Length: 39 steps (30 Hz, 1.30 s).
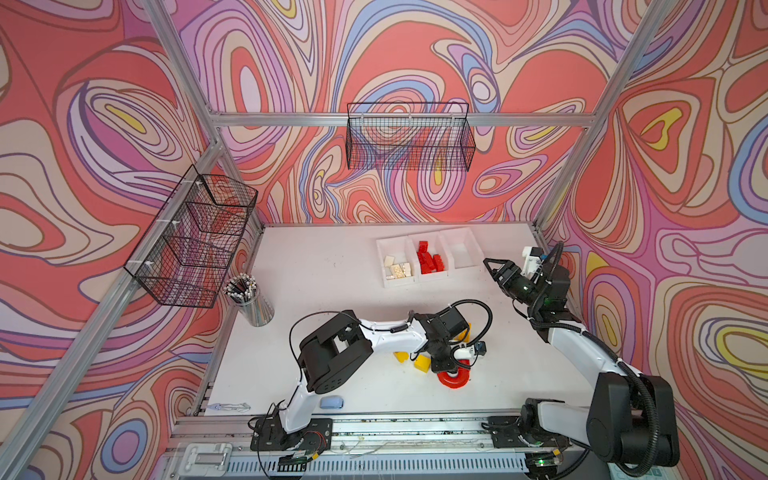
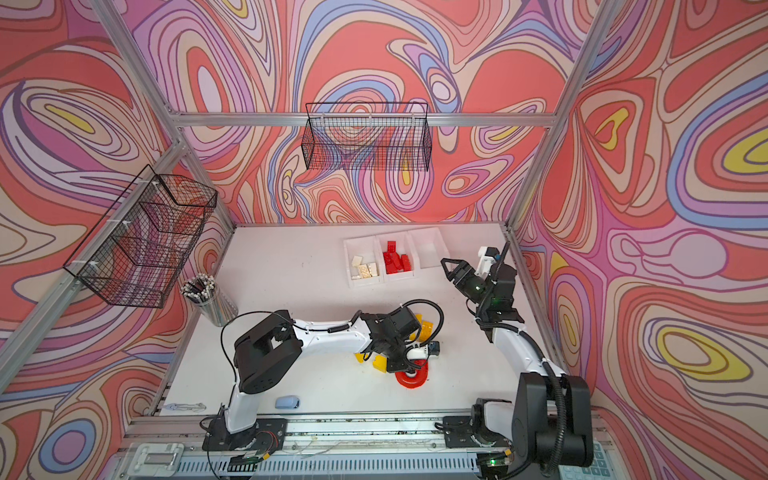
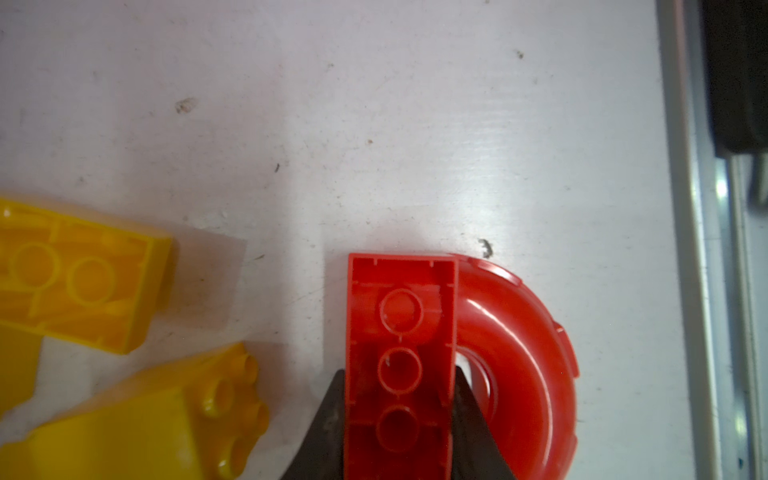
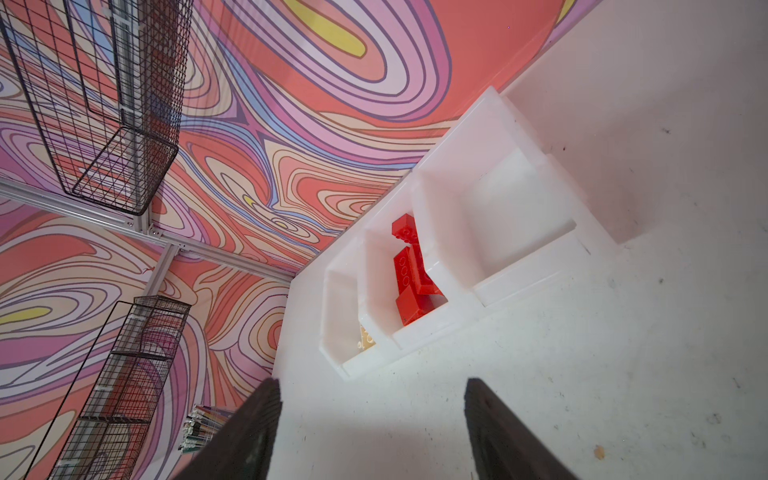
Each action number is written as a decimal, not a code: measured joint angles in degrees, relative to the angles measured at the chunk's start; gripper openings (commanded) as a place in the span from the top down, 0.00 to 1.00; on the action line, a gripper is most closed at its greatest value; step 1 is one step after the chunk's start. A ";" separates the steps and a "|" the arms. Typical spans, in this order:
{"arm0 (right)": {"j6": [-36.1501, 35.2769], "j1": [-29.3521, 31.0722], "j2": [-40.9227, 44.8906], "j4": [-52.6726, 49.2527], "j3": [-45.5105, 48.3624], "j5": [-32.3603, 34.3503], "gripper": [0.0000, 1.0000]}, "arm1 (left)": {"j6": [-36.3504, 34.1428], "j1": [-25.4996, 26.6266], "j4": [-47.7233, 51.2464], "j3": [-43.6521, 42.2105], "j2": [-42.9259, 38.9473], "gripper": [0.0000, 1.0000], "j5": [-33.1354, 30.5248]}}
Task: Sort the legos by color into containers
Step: 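Grasp the red curved arch piece with the left gripper while the right gripper withdraws, then carry the red arch piece into the middle compartment and release it with the left gripper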
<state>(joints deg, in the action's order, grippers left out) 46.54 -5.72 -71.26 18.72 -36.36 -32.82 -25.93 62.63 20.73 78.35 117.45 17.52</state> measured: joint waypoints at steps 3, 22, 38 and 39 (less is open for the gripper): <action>0.02 0.00 0.02 0.04 0.00 0.00 0.27 | 0.04 0.00 -0.39 -0.52 -0.42 0.81 -0.72; -2.08 1.16 3.89 -2.67 5.53 -0.37 0.27 | 11.30 -11.32 -0.31 -7.93 -25.53 0.80 -2.93; -7.48 8.76 6.71 -8.85 9.05 3.41 0.28 | 29.20 -23.63 1.44 24.48 0.24 0.79 -6.97; -7.98 9.81 6.71 -9.46 8.98 4.09 0.28 | 30.47 -23.71 1.31 26.51 2.60 0.79 -7.76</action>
<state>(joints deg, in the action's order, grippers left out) 38.57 4.10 -64.55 9.26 -27.38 -28.73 4.54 38.92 22.04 104.86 120.05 9.76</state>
